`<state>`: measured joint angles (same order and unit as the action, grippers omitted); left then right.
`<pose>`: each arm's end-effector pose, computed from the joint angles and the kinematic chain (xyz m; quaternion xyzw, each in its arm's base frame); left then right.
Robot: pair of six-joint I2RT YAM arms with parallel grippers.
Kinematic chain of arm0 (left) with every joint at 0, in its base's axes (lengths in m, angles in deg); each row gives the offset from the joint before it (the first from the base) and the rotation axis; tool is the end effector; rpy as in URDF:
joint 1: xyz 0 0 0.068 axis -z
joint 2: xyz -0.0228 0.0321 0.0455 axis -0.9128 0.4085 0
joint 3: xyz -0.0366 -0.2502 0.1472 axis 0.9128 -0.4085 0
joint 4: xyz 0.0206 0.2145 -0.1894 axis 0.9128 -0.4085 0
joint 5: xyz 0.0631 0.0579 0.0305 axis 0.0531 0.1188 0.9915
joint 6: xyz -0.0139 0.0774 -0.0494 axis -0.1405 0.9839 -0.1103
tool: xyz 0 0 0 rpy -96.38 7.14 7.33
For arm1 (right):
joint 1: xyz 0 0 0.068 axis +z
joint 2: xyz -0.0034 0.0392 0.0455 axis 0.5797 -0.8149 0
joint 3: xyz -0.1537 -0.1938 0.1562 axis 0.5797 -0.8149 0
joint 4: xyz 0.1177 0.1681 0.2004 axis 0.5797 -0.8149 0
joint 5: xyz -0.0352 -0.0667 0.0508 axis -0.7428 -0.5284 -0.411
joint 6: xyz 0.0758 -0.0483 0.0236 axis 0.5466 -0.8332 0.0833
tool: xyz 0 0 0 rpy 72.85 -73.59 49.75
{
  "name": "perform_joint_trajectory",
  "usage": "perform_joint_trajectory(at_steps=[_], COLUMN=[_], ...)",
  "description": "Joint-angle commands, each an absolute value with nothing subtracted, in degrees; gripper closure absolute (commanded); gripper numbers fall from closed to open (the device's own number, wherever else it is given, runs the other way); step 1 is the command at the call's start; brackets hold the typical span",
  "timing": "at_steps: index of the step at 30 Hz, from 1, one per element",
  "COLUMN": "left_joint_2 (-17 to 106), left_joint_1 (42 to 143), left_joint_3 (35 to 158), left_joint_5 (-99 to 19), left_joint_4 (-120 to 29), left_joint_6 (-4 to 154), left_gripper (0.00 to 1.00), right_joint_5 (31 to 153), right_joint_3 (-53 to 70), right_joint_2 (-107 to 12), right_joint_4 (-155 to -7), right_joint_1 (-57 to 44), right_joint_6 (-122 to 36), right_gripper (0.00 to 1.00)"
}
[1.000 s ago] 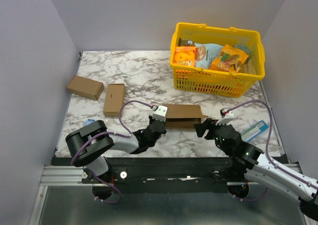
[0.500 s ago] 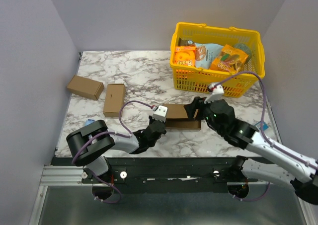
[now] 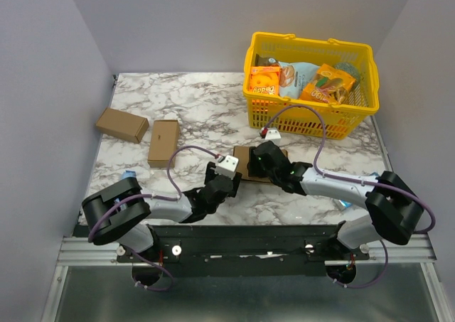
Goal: Fold the paper box
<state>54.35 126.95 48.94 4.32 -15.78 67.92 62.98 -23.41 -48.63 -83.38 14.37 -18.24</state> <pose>0.1920 -0.2448 0.1214 0.1457 0.8197 -0.1058 0.5437 0.2462 0.2431 0.1731 -0.0636 0.8952 0.1347 0.4199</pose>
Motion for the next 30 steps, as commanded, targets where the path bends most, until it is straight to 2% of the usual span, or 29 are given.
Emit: perform_joint_trajectory(at_steps=[1, 6, 10, 11, 17, 20, 24, 26, 30], left_joint_2=[48.8, 42.3, 34.3, 32.6, 22.7, 24.5, 34.3, 37.8, 45.2], left_joint_1=[129.1, 129.3, 129.2, 129.2, 123.3, 113.8, 106.1, 104.7, 103.9], left_joint_3=[48.0, 46.4, 43.0, 42.4, 47.2, 50.6, 52.1, 53.1, 54.3], left_joint_5=[2.1, -4.1, -13.5, -17.0, -20.2, -27.6, -33.8, -37.1, -40.8], left_joint_4=[-21.2, -25.0, -27.4, -27.9, -34.6, -35.9, -32.2, -29.3, -24.4], left_joint_6=[69.0, 67.6, 67.4, 66.8, 62.5, 58.5, 55.5, 54.8, 53.5], left_gripper=[0.21, 0.19, 0.14, 0.10, 0.04, 0.04, 0.09, 0.11, 0.12], right_joint_5=[65.6, 65.7, 64.9, 64.6, 66.6, 67.1, 67.7, 68.3, 67.6], right_joint_3=[-24.3, -24.5, -25.4, -25.5, -25.4, -25.2, -23.6, -22.9, -21.7], right_joint_2=[-53.4, -55.8, -55.8, -55.9, -53.8, -50.4, -47.9, -47.1, -44.3], right_joint_4=[-81.4, -81.2, -79.6, -79.5, -79.5, -80.5, -83.1, -84.5, -87.4], right_joint_1=[13.6, 13.3, 13.1, 13.1, 13.1, 13.2, 13.1, 13.1, 13.0], right_joint_6=[-14.8, -14.1, -13.7, -13.6, -15.1, -16.6, -17.3, -17.7, -17.8], right_gripper=[0.36, 0.36, 0.36, 0.35, 0.29, 0.25, 0.24, 0.23, 0.13])
